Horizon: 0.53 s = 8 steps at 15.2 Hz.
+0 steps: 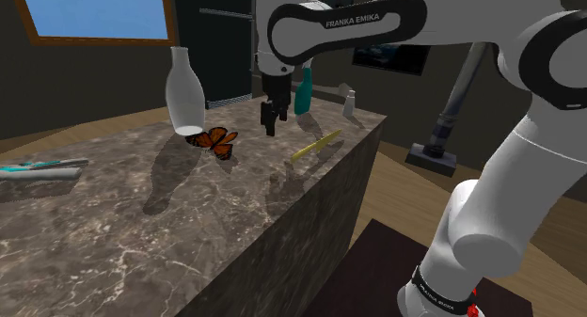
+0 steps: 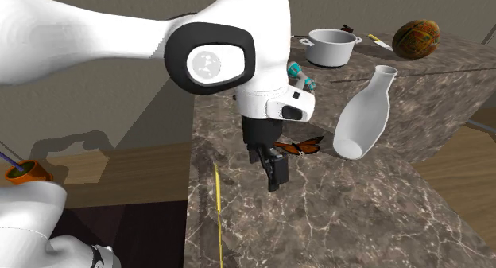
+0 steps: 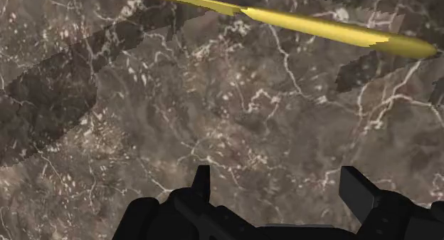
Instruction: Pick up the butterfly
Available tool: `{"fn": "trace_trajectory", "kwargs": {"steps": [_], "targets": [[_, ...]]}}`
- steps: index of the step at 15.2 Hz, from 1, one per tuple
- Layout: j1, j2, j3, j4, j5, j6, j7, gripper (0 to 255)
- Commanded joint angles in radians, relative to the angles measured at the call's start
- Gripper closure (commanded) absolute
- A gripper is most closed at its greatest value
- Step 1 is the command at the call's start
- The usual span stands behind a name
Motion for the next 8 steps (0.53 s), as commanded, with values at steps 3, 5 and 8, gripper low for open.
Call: {"fn": "trace_trajectory", "kwargs": {"steps": [3, 5, 8], "targets": [[0.025, 0.135, 0.034, 0.129, -0.051, 0.025, 0.012, 0], [0.04, 0.202, 0.048, 0.203, -0.08, 0.025, 0.015, 0], [0.067, 0.305, 0.067, 0.325, -0.127, 0.016, 0.018, 0]]}}
